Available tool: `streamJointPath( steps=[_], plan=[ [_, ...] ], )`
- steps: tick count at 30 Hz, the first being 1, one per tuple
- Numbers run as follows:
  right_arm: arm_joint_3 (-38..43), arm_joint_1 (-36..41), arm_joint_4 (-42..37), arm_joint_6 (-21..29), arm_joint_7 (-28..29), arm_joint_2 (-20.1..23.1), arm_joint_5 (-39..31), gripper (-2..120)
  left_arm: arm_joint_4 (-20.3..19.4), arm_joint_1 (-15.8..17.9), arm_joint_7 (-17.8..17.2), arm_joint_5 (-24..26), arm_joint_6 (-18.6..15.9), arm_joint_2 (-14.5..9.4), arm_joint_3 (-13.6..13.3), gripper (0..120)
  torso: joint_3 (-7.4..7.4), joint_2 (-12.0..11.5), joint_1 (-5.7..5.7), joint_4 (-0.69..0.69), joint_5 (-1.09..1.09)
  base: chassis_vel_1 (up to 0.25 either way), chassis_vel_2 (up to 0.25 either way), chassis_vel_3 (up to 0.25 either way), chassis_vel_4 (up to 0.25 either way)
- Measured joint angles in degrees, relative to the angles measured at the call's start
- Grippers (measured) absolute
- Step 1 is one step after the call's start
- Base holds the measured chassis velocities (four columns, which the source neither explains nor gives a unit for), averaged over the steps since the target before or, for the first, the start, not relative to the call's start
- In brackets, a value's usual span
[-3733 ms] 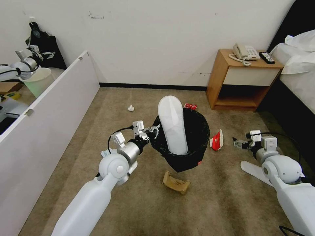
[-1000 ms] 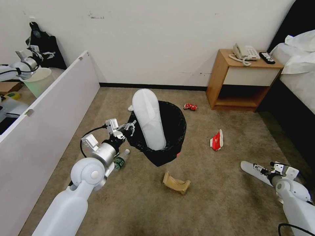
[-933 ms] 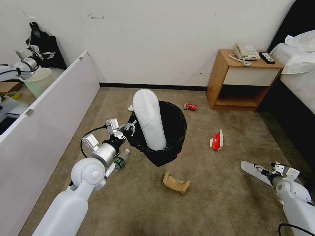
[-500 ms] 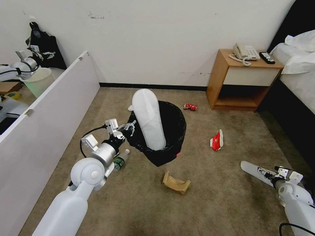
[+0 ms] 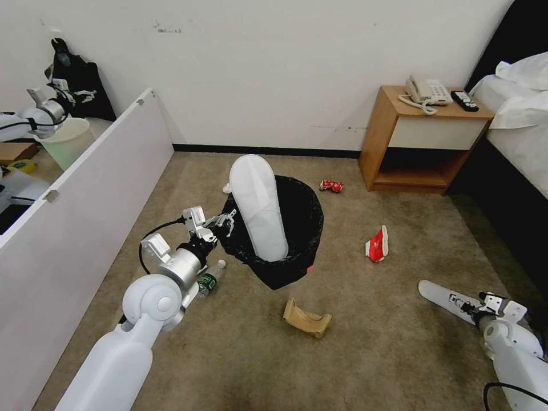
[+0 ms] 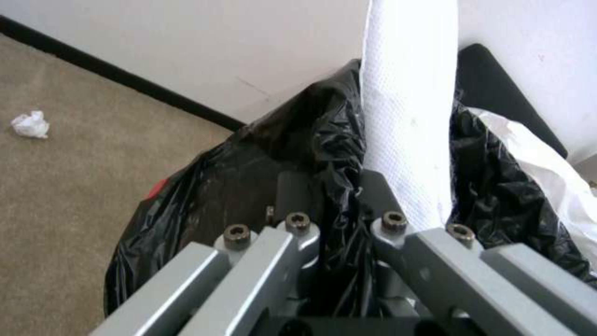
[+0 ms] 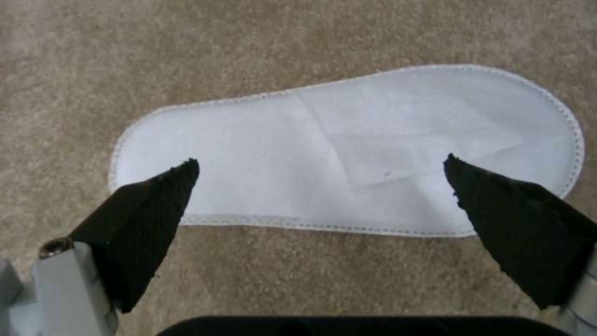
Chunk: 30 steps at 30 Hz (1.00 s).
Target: Pick up the trash bin, then pick up the garbage from the floor and place it into the trash bin.
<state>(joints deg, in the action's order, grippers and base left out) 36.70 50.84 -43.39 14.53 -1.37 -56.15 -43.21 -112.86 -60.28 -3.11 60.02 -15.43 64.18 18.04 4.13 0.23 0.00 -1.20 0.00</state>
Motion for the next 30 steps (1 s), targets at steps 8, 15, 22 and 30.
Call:
streamJointPath(
  steps=[8,15,22,30],
  plan=[
    [-0.5,-2.1,3.7,-1.3,-0.3,-0.4,1.2,100,0.2,0.0,0.2,0.0,0.1,0.2,-0.2,3,0.0,0.0,0.0,0.0,0.0,0.0,0.0,0.0,0.0],
    [-0.6,-3.3,5.3,-1.5,-0.7,-0.6,1.8,100,0.3,0.2,0.3,0.1,0.2,0.1,-0.2,3,0.0,0.0,0.0,0.0,0.0,0.0,0.0,0.0,0.0],
    [-0.9,-5.3,7.3,-1.6,-1.0,-0.6,2.1,100,0.9,0.8,0.5,0.1,0.2,0.1,-0.8,3,0.0,0.0,0.0,0.01,0.0,0.0,0.0,0.0,0.0],
    [-1.1,-7.8,10.2,-2.0,-1.1,-0.9,3.0,100,1.7,1.7,0.6,0.3,0.3,0.2,-2.0,3,0.0,0.0,0.0,0.02,0.0,0.0,0.0,0.0,0.0]
  ],
)
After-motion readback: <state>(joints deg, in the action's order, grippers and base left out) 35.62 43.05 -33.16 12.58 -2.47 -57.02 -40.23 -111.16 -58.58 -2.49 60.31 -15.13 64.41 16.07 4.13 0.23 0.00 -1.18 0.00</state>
